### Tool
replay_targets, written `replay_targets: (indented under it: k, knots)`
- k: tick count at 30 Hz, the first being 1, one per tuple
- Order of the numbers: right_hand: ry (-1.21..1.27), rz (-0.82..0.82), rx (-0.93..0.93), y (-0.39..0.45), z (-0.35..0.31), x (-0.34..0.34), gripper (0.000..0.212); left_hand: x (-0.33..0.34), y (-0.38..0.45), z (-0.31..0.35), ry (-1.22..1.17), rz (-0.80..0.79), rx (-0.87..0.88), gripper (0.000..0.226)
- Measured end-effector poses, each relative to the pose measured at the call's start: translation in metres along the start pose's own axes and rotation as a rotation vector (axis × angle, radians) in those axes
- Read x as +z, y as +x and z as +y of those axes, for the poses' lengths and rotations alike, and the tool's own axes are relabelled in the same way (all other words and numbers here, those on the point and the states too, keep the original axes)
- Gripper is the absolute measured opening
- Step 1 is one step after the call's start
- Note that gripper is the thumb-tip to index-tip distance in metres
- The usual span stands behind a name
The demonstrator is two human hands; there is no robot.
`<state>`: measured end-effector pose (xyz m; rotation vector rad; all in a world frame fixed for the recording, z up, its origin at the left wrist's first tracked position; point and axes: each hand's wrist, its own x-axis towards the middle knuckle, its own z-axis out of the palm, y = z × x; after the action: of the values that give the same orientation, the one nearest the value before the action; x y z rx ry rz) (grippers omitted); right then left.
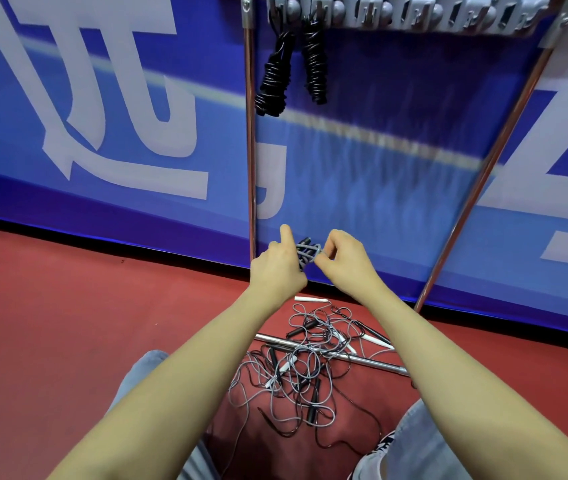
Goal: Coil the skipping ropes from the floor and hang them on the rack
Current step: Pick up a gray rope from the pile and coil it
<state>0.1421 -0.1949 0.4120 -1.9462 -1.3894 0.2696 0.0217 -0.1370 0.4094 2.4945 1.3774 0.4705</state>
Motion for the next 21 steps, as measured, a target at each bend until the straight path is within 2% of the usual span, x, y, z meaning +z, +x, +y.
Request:
replay_targets:
  k: [4,7,8,11,14,16,19,21]
  knots:
    - [-0.415,0.0,-0.175,0.003,-0.004,-0.008,0.014,0.003,0.005,0.004,-0.036,-0.054,-0.021,0.048]
    - [-0.642,0.187,-0.46,0.003,0.001,-0.01,0.005,0.002,0.008,0.005,-0.031,-0.081,-0.018,0.05]
    - [-0.704,0.245,-0.544,0.003,0.002,-0.011,0.008,0.001,0.009,0.005,-0.017,-0.082,-0.01,0.052]
    - [-0.79,0.33,-0.672,0.006,0.009,-0.016,0.009,-0.002,0.012,0.005,-0.001,-0.088,0.011,0.051]
    - [-0.685,0.382,-0.63,0.007,0.008,-0.018,0.005,-0.005,0.014,0.001,-0.079,-0.155,0.043,0.048]
    - [-0.482,0.376,-0.487,0.003,0.005,-0.014,0.007,-0.004,0.013,-0.002,-0.257,-0.26,0.064,0.049]
    - [-0.003,0.151,-0.219,0.001,-0.002,-0.009,0.001,-0.006,0.009,-0.006,-0.475,-0.381,0.023,0.051]
    - [0.238,0.094,-0.142,-0.001,-0.008,-0.007,0.006,-0.009,0.009,-0.006,-0.536,-0.417,0.008,0.051]
